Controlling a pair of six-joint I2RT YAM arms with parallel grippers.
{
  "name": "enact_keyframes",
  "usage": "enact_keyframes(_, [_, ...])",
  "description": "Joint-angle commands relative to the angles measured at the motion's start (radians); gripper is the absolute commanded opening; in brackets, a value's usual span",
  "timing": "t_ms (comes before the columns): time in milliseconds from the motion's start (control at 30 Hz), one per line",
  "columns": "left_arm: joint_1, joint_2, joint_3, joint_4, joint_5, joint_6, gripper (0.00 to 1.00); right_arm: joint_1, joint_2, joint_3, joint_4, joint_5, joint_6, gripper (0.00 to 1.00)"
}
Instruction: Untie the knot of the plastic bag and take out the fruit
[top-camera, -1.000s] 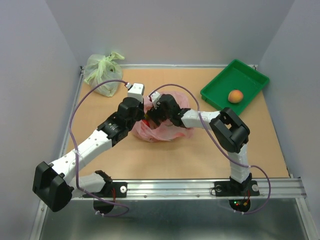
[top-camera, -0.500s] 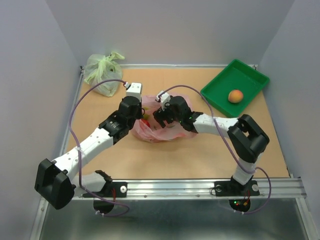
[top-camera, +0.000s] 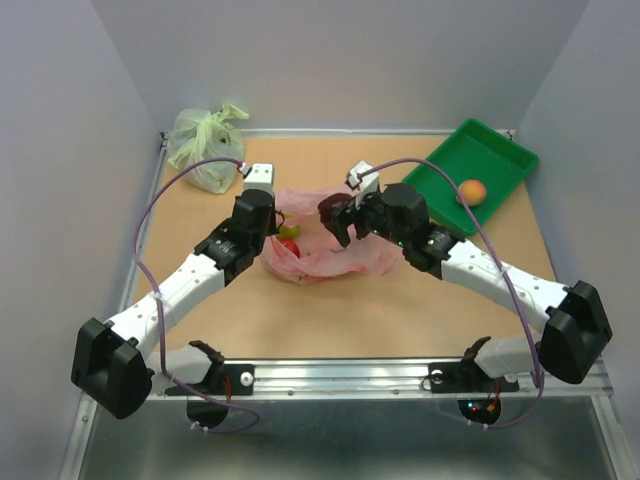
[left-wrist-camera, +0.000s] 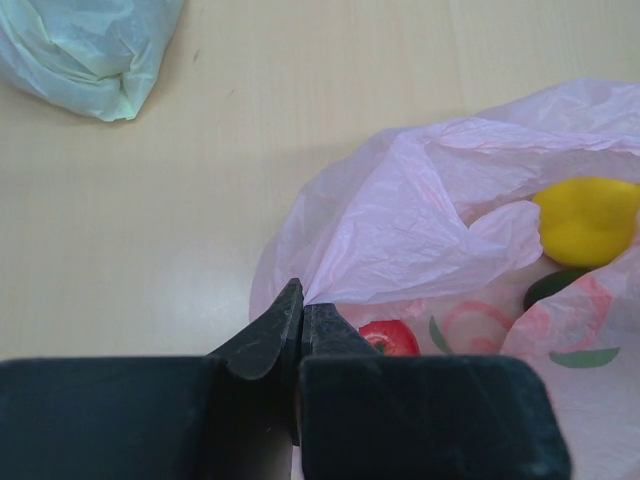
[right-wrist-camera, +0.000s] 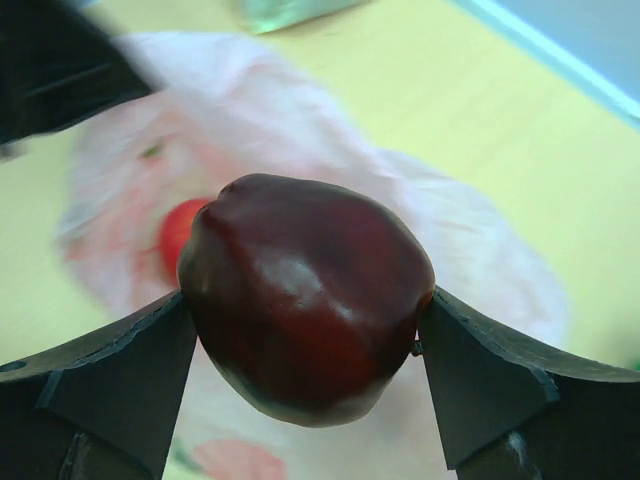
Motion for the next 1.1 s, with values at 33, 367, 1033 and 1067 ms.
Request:
enact_keyframes(33, [0.001, -0.011, 0.016, 0.001, 0.015, -0.010, 0.00, -0.138, 0.031, 0.102, -0.015, 0.379, 0.068, 0.04])
enact_keyframes(367, [0.001, -0.055, 0.013, 0.000, 0.015, -0.005, 0.00, -0.669, 0.313, 0.263, -0.020, 0.387, 0.359, 0.04])
enact_keyframes(1033, [0.009, -0.069, 0.013, 0.003, 0.041, -0.004, 0.00, -0.748, 0.415, 0.324, -0.040, 0.273, 0.348, 1.00])
enact_keyframes(1067, [0.010, -0.068, 0.012, 0.004, 0.049, -0.004, 0.00, -0.748, 0.392, 0.298, -0.043, 0.238, 0.348, 1.00])
